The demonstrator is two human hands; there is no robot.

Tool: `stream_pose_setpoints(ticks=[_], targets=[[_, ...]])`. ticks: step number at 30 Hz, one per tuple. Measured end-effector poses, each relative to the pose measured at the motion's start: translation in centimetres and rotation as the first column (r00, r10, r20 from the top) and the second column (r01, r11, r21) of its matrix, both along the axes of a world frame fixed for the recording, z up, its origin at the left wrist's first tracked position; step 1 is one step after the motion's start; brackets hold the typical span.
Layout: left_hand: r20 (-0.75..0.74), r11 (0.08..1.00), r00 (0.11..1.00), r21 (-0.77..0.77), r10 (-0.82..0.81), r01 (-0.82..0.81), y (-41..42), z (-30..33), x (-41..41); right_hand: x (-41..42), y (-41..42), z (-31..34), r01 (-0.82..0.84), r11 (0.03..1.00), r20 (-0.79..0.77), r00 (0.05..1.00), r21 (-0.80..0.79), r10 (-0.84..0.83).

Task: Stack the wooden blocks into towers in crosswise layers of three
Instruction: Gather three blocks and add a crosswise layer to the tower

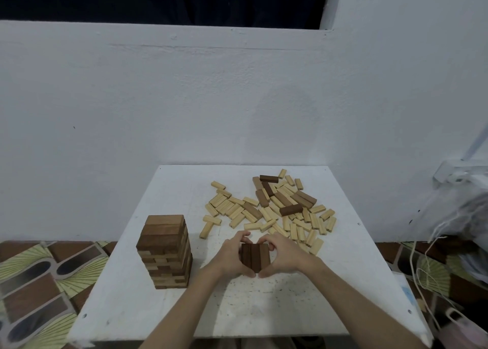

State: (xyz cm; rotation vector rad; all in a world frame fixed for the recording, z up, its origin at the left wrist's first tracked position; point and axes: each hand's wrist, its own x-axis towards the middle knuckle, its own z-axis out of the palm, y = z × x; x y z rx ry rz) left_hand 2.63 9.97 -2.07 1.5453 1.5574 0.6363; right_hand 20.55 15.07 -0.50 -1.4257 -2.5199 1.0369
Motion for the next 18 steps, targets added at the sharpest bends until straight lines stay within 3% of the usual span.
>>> stream_pose_setpoints(ticks=[11, 18], targets=[[-0.063, 0.999, 0.998, 0.036, 0.022, -0.02, 0.3, 1.7, 0.5, 0.6, -0.3, 1.5, 0.073, 0.994, -0.093, 0.992, -0.081, -0.081], [-0.108, 0.988, 0.993, 0.141, -0.044, 0.059, 1.6, 7.1, 0.6, 1.4, 0.4, 6.4, 0.064, 0.997, -0.112, 0.992, 0.045, -0.058]])
